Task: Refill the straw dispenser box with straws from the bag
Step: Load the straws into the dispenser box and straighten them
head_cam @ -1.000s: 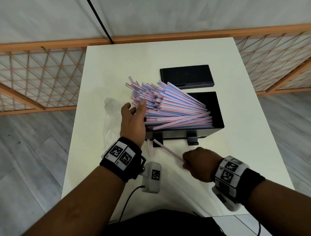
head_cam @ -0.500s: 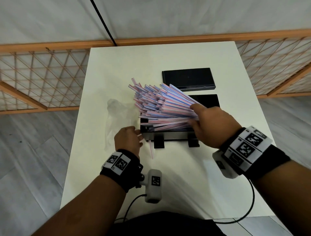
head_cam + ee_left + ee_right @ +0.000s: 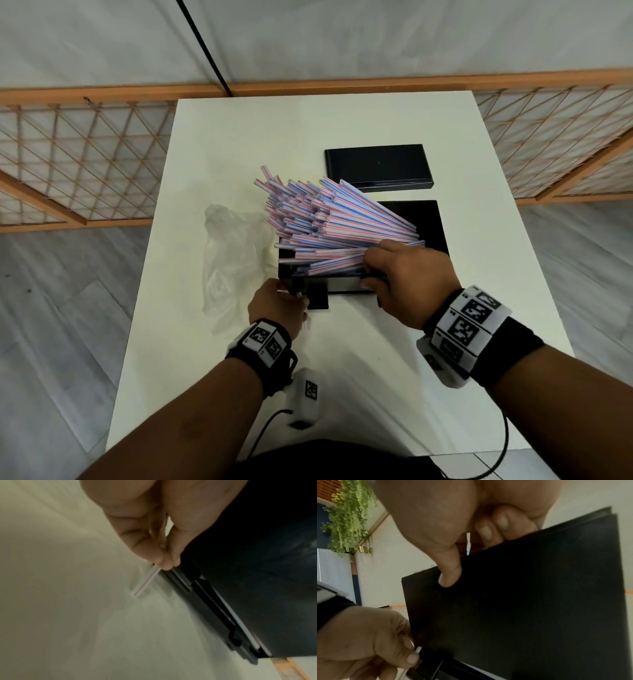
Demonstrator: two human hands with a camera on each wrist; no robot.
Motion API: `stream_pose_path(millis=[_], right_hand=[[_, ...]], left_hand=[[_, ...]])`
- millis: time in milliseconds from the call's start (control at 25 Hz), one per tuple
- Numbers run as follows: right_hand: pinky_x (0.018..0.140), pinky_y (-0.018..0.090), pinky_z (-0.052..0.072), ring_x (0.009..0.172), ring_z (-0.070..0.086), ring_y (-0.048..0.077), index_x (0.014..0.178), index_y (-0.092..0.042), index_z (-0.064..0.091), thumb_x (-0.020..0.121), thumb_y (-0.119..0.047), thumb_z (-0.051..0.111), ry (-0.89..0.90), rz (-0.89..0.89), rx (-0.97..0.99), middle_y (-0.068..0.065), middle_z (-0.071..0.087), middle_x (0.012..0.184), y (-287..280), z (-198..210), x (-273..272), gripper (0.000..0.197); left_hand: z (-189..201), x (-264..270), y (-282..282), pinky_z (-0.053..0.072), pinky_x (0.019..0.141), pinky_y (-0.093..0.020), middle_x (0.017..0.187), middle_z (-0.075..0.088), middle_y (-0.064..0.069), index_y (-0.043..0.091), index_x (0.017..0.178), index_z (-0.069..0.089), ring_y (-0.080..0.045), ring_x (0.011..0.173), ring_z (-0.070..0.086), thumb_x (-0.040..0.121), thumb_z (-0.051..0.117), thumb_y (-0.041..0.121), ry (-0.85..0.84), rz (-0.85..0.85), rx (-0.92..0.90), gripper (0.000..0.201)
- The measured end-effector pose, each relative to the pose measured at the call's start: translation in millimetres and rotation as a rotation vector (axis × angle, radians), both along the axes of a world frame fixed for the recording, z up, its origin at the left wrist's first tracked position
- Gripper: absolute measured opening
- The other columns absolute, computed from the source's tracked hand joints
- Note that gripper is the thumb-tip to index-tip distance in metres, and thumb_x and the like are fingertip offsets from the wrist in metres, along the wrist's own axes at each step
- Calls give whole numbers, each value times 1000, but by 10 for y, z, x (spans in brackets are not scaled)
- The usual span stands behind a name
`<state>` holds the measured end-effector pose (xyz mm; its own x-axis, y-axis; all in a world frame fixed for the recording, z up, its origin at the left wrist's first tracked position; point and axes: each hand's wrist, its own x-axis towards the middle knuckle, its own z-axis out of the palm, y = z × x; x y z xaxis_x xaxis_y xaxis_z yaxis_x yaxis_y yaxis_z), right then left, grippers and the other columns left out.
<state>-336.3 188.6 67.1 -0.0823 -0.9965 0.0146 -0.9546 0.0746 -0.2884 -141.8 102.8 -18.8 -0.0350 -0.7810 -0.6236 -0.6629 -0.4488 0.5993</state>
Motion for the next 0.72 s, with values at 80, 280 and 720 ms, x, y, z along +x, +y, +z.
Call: stream_pose_path(millis=[80,280,720], right_hand=[[48,34,44,61,62,31,80,-27,47,78,-40,59,-11,10,-17,-4,59,78,-7,-36,-11,17],[46,31,40,56,61,32,86,-28,43,79,-38,61,25,34,-53,-3,60,77,-4,-79,-26,22],[47,25,32,56,61,31,90,-27,55,78,-36,73,142,9,-33,-4,60,78,11,-100,16,23]], left_hand=[[28,52,50,65,68,-38,75,76,3,21,95,63,-18,61,75,82,76,13,11,6,-12,20],[13,148,191,62,70,-30,72,75,4,24,83,65,-18,69,74,74,79,27,-200,-242,48,17],[152,104,269,51,45,-15,73,77,-10,8,75,66,-13,52,73,86,73,12,-22,-67,150,14]])
